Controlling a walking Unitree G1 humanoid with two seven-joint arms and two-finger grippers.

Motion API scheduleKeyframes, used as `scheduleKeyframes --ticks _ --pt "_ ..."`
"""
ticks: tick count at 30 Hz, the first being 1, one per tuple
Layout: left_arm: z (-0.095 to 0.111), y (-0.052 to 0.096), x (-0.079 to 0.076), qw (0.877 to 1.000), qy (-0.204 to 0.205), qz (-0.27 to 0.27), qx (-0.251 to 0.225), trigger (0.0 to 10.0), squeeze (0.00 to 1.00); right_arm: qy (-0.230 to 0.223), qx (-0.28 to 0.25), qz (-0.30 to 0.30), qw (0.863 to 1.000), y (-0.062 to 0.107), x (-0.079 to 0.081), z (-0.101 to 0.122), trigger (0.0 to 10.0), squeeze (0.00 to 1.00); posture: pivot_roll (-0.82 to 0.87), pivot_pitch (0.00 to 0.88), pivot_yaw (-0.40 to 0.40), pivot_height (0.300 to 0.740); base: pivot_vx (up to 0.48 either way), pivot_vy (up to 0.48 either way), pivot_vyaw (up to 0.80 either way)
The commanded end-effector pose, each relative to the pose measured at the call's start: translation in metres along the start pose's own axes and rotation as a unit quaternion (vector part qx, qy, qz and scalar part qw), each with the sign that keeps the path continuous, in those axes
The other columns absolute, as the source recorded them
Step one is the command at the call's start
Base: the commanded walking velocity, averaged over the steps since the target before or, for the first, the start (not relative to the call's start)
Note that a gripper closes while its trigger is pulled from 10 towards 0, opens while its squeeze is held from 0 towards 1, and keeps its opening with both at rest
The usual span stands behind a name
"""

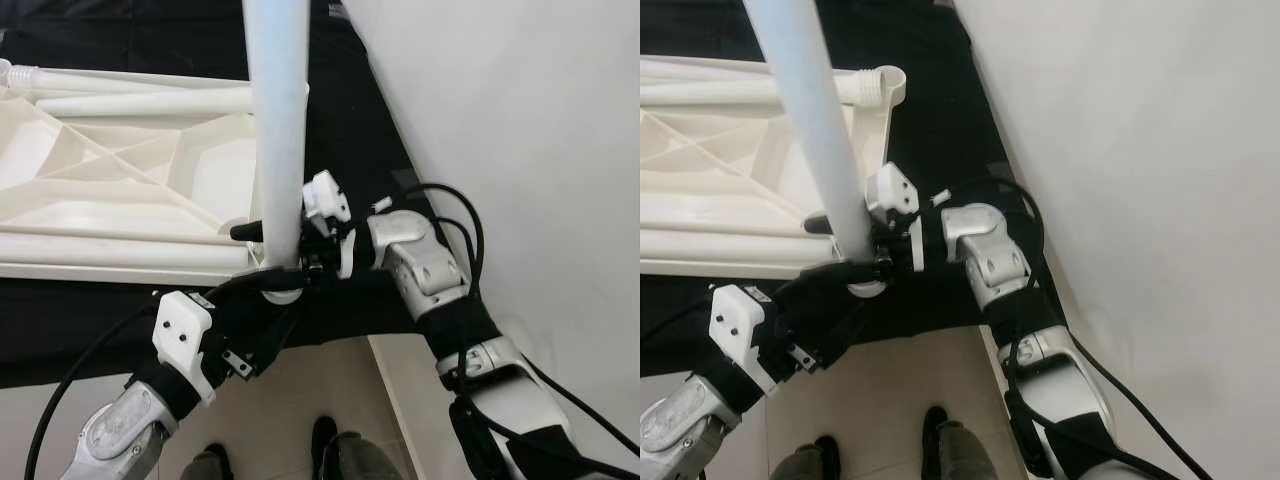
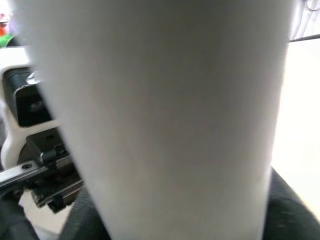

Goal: Building children table

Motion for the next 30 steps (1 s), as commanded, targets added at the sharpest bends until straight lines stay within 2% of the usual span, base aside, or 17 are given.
scheduleKeyframes --ticks 1,6,8,10,11,12,13,14,15,16,17,18,21,23,26,27,30 --pt "-0.006 0.002 -0.004 1.000 0.008 -0.001 0.011 10.0 0.00 -0.008 -0.007 0.030 0.999 -0.004 0.006 -0.004 0.0 0.00 0.13 0.313 -0.128 0.740 0.000 0.000 0.00" --pt "-0.006 0.002 -0.005 1.000 0.010 -0.001 0.011 10.0 0.00 -0.007 -0.005 0.018 1.000 -0.001 0.003 -0.009 0.0 0.00 0.12 0.312 -0.124 0.740 0.000 0.000 0.00" --pt "-0.007 0.002 -0.006 1.000 0.012 -0.003 0.011 10.0 0.00 -0.008 0.000 -0.033 0.999 0.002 -0.004 -0.015 0.0 0.00 0.11 0.312 -0.125 0.740 0.000 0.000 0.00" --pt "-0.007 0.002 -0.009 1.000 0.014 -0.006 0.011 10.0 0.00 -0.030 0.011 -0.144 0.989 0.006 -0.012 -0.030 0.0 0.00 0.11 0.314 -0.129 0.740 0.000 0.000 0.00" --pt "-0.007 0.002 -0.009 1.000 0.014 -0.006 0.011 10.0 0.00 -0.030 0.011 -0.144 0.989 0.006 -0.012 -0.030 0.0 0.00 0.11 0.314 -0.129 0.740 0.000 0.000 0.00" --pt "-0.007 0.002 -0.009 1.000 0.015 -0.007 0.011 10.0 0.00 -0.044 0.016 -0.184 0.982 0.009 -0.014 -0.037 0.0 0.00 0.11 0.314 -0.128 0.740 0.000 0.000 0.00" --pt "-0.007 0.003 -0.009 1.000 0.015 -0.008 0.012 10.0 0.00 -0.079 0.022 -0.273 0.958 0.009 -0.015 -0.052 0.0 0.00 0.10 0.317 -0.122 0.740 0.000 0.000 0.00" --pt "-0.007 0.003 -0.009 1.000 0.018 -0.008 0.013 10.0 0.00 -0.119 0.064 -0.377 0.916 0.013 -0.005 -0.078 0.0 0.00 0.09 0.329 -0.111 0.740 0.000 0.000 0.00" --pt "-0.007 0.003 -0.009 1.000 0.018 -0.008 0.013 10.0 0.00 -0.119 0.064 -0.377 0.916 0.013 -0.005 -0.078 0.0 0.00 0.09 0.329 -0.111 0.740 0.000 0.000 0.00" --pt "-0.007 0.004 -0.009 1.000 0.019 -0.009 0.014 10.0 0.00 -0.139 0.097 -0.447 0.878 0.020 0.003 -0.094 0.0 0.00 0.10 0.336 -0.108 0.740 0.000 0.000 0.00" --pt "-0.007 0.004 -0.009 1.000 0.019 -0.009 0.014 10.0 0.00 -0.139 0.097 -0.447 0.878 0.020 0.003 -0.094 0.0 0.00 0.10 0.336 -0.108 0.740 0.000 0.000 0.00" --pt "-0.009 0.004 -0.009 1.000 0.020 -0.012 0.017 10.0 0.00 -0.154 0.109 -0.483 0.855 0.023 0.009 -0.101 0.0 0.00 0.09 0.325 -0.104 0.740 0.000 0.000 0.00" --pt "-0.010 0.002 -0.011 0.999 0.022 -0.016 0.017 10.0 0.00 -0.142 0.103 -0.488 0.855 0.021 0.003 -0.096 0.0 0.00 0.09 0.311 -0.097 0.740 0.000 0.000 0.00" --pt "-0.011 0.000 -0.012 0.999 0.022 -0.022 0.017 10.0 0.00 -0.118 0.081 -0.462 0.875 0.009 -0.009 -0.083 0.0 0.00 0.10 0.311 -0.102 0.740 0.000 0.000 0.00" --pt "-0.009 0.000 -0.010 1.000 0.019 -0.019 0.014 10.0 0.00 -0.108 0.080 -0.443 0.887 -0.001 -0.013 -0.079 0.0 0.00 0.11 0.309 -0.103 0.740 0.000 0.000 0.00" --pt "-0.009 0.000 -0.009 1.000 0.017 -0.017 0.015 10.0 0.00 -0.104 0.082 -0.435 0.891 -0.004 -0.015 -0.078 10.0 0.00 0.12 0.309 -0.104 0.740 0.000 0.000 0.00" --pt "-0.008 0.001 -0.007 1.000 0.015 -0.015 0.015 10.0 0.00 -0.102 0.084 -0.429 0.894 -0.005 -0.015 -0.077 10.0 0.00 0.12 0.309 -0.104 0.740 0.000 0.000 0.00"
Point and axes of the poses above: a point about 5 cm out from each wrist's last joint towards the gripper, its own y axis pointing back from the gripper into the wrist, its own z axis along the axis of the wrist's last joint, x = y × z, the point moved 4 cm from there along -y, pointing out of the wrist towards the gripper, and after that the axes turned 2 degrees about y, right-handed, at the moved point
